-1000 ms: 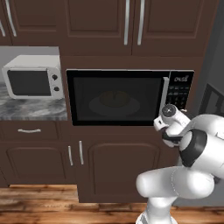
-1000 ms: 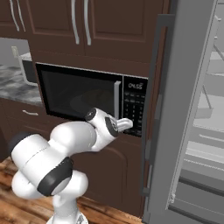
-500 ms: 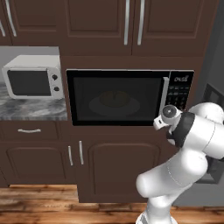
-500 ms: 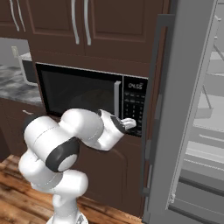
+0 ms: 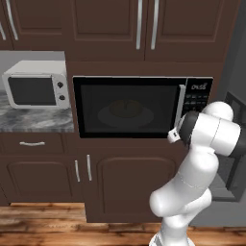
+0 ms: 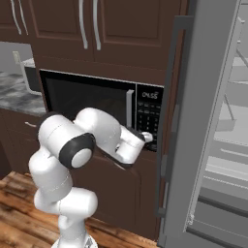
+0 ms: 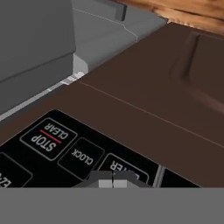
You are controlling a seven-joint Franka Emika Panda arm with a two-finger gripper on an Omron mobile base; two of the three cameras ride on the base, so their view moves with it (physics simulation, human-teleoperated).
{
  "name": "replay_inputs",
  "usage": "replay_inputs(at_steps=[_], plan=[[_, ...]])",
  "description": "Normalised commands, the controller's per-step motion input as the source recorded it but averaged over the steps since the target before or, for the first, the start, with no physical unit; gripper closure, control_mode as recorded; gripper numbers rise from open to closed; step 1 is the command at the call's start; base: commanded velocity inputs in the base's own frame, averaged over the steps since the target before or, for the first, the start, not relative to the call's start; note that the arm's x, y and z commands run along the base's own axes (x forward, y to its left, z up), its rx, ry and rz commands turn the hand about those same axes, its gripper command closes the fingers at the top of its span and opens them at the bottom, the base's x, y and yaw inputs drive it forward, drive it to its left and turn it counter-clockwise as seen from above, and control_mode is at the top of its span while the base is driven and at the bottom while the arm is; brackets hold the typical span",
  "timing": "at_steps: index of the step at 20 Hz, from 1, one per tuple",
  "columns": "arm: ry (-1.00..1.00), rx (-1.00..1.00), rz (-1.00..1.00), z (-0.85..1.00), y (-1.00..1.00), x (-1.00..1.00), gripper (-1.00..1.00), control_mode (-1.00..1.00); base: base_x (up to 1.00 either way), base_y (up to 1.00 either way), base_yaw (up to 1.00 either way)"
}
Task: Transport the chicken drumstick from the fridge to the microwave and turn on the microwave.
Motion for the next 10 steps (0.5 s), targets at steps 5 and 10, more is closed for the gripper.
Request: replay_inputs(at_steps=[5,10], plan=[[-0.12,0.0,0.04,-0.4,-0.05,0.23,1.0,-1.0,0.0,0.0,0.0],[-0.05,0.0,0.05,-0.54,0.0,0.2,1.0,-1.0,0.0,0.0,0.0]])
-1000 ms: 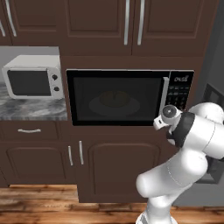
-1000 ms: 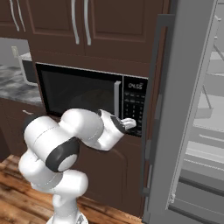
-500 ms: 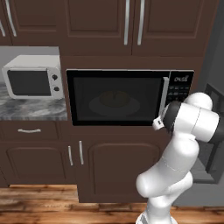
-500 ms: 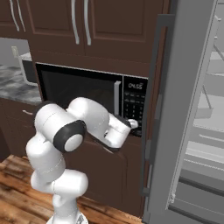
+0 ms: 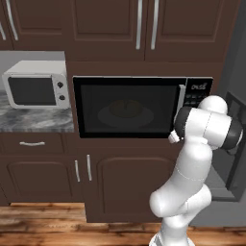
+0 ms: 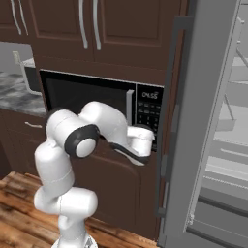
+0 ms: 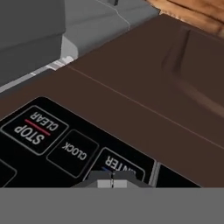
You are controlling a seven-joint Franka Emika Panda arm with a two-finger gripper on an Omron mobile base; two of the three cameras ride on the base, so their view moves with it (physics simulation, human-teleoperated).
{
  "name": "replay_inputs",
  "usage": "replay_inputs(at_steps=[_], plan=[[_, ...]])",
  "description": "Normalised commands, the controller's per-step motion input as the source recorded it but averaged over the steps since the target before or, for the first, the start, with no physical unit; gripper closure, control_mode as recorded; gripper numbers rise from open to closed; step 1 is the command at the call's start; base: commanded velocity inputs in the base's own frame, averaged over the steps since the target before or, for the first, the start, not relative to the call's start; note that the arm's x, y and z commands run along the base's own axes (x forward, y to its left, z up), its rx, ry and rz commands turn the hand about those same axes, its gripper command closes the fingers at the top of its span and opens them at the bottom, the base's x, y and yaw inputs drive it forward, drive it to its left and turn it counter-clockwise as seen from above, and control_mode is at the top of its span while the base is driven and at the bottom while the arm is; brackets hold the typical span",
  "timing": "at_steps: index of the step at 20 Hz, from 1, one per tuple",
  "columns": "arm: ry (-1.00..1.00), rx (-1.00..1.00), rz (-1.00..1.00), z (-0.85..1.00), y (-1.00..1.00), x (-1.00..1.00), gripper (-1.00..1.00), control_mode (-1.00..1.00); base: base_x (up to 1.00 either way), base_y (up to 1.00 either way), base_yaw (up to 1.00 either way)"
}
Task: Transport the chicken drumstick from the fridge to the microwave and turn on the microwave.
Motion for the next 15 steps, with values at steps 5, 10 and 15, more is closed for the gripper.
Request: replay_inputs(at_steps=[5,10,15], plan=[[-0.33,-0.14,0.07,-0.92,0.0,0.3,1.0,-1.0,0.0,0.0,0.0],[-0.48,-0.24,0.08,-1.0,0.01,0.4,1.0,-1.0,0.0,0.0,0.0],[-0.56,-0.27,0.08,-1.0,0.04,0.41,1.0,-1.0,0.0,0.0,0.0]])
